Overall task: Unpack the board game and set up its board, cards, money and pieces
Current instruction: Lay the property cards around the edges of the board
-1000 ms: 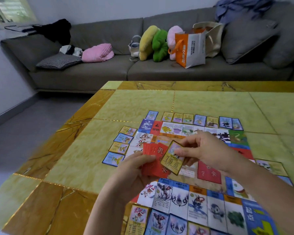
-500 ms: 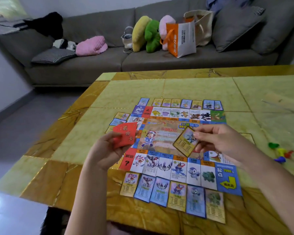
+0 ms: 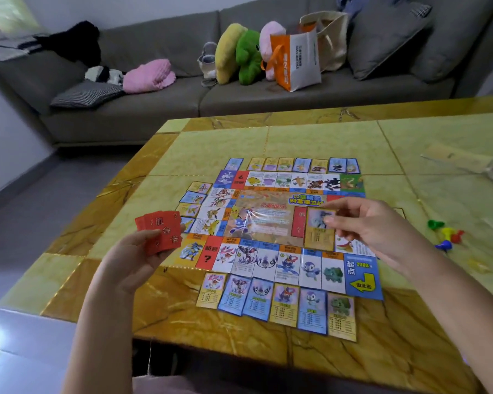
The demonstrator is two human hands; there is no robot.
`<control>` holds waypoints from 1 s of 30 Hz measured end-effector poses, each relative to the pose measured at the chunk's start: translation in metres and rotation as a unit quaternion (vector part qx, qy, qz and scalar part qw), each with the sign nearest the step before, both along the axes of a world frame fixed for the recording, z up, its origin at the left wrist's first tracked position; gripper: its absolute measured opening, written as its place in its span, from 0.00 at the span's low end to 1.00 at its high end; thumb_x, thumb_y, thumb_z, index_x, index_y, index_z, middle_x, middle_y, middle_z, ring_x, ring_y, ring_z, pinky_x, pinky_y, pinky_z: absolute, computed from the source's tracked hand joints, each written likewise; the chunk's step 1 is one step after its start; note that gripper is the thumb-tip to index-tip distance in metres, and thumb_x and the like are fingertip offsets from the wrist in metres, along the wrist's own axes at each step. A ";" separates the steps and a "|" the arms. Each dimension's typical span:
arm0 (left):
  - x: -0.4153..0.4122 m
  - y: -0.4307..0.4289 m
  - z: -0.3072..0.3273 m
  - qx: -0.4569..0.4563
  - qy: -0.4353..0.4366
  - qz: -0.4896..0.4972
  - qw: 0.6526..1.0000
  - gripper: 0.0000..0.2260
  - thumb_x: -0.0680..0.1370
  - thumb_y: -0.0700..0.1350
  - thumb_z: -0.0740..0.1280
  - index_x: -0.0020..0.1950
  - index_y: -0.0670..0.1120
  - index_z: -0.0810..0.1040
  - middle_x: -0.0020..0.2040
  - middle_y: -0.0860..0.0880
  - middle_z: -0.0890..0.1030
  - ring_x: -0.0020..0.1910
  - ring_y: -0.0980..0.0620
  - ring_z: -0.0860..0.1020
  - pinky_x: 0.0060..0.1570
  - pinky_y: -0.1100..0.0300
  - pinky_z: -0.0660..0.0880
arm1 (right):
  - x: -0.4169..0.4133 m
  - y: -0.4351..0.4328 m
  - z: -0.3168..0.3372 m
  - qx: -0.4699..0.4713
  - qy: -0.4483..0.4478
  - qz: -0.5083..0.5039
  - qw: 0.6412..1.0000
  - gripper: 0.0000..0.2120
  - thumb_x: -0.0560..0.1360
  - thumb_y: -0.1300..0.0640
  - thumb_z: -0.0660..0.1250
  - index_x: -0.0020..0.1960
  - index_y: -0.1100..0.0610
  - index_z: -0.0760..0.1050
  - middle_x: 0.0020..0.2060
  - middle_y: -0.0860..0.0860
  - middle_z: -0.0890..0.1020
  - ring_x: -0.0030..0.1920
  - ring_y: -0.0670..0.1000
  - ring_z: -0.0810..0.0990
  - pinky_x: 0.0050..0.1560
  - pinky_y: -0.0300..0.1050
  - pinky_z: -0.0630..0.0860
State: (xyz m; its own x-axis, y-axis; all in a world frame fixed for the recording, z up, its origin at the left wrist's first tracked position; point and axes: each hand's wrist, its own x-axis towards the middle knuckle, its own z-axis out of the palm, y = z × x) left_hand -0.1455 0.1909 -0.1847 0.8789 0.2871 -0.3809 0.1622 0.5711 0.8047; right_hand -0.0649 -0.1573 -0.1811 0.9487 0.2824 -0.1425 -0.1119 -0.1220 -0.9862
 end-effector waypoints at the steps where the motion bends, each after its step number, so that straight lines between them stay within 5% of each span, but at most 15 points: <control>1: -0.003 0.001 0.002 0.011 -0.006 0.009 1.000 0.44 0.53 0.36 0.78 0.68 0.35 0.66 0.48 0.35 0.83 0.45 0.43 0.84 0.40 0.54 0.82 | -0.003 0.004 -0.001 0.001 -0.003 0.012 1.000 0.08 0.72 0.68 0.69 0.48 0.57 0.79 0.32 0.51 0.80 0.29 0.46 0.76 0.29 0.35 0.72; 6: -0.012 0.009 0.002 0.021 0.013 0.042 0.999 0.20 0.79 0.34 0.55 0.71 0.35 0.63 0.41 0.37 0.84 0.38 0.46 0.85 0.37 0.57 0.81 | -0.017 0.046 -0.011 0.053 0.030 0.050 0.997 0.05 0.75 0.65 0.67 0.47 0.61 0.81 0.33 0.55 0.83 0.34 0.50 0.81 0.38 0.37 0.79; 13: -0.022 0.036 -0.004 0.086 0.052 0.039 0.994 0.18 0.79 0.33 0.55 0.69 0.34 0.66 0.40 0.40 0.85 0.38 0.47 0.85 0.34 0.59 0.81 | -0.019 0.117 -0.020 -0.018 0.000 0.125 0.992 0.04 0.73 0.66 0.70 0.47 0.60 0.80 0.34 0.56 0.83 0.30 0.48 0.81 0.35 0.38 0.78; 18: -0.026 0.049 -0.013 0.099 0.057 0.043 0.993 0.16 0.79 0.32 0.56 0.67 0.34 0.67 0.50 0.36 0.81 0.39 0.47 0.85 0.34 0.58 0.81 | -0.021 0.149 -0.027 -0.061 -0.035 0.124 0.990 0.06 0.72 0.63 0.73 0.43 0.59 0.75 0.32 0.52 0.81 0.27 0.43 0.76 0.30 0.34 0.72; 22: -0.021 0.058 -0.017 0.099 0.058 0.060 0.992 0.16 0.79 0.32 0.56 0.67 0.35 0.66 0.53 0.35 0.80 0.40 0.46 0.85 0.32 0.59 0.81 | -0.033 0.180 -0.038 -0.131 -0.093 0.138 0.977 0.08 0.71 0.60 0.74 0.41 0.54 0.74 0.33 0.47 0.77 0.32 0.43 0.74 0.33 0.33 0.72; 26: -0.011 0.059 -0.020 0.092 0.060 0.085 0.990 0.16 0.79 0.33 0.57 0.67 0.36 0.64 0.51 0.36 0.81 0.39 0.47 0.85 0.32 0.59 0.80 | -0.048 0.211 -0.045 -0.193 -0.162 0.143 0.957 0.05 0.72 0.60 0.72 0.43 0.53 0.76 0.38 0.47 0.80 0.39 0.47 0.79 0.42 0.47 0.80; 30: -0.005 0.061 -0.018 0.060 0.037 0.130 0.989 0.17 0.79 0.32 0.57 0.68 0.37 0.63 0.51 0.36 0.80 0.38 0.46 0.85 0.34 0.58 0.81 | -0.049 0.219 -0.054 -0.235 -0.236 0.146 0.931 0.08 0.73 0.59 0.71 0.51 0.52 0.77 0.47 0.45 0.76 0.46 0.45 0.74 0.47 0.38 0.74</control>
State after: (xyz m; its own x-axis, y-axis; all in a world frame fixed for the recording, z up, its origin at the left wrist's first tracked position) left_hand -0.1500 0.2516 -0.2029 0.7403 0.5468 -0.3911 0.0840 0.5020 0.8608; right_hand -0.1135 0.0621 -0.2347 0.8298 0.5492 0.0988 0.4267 -0.5103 -0.7467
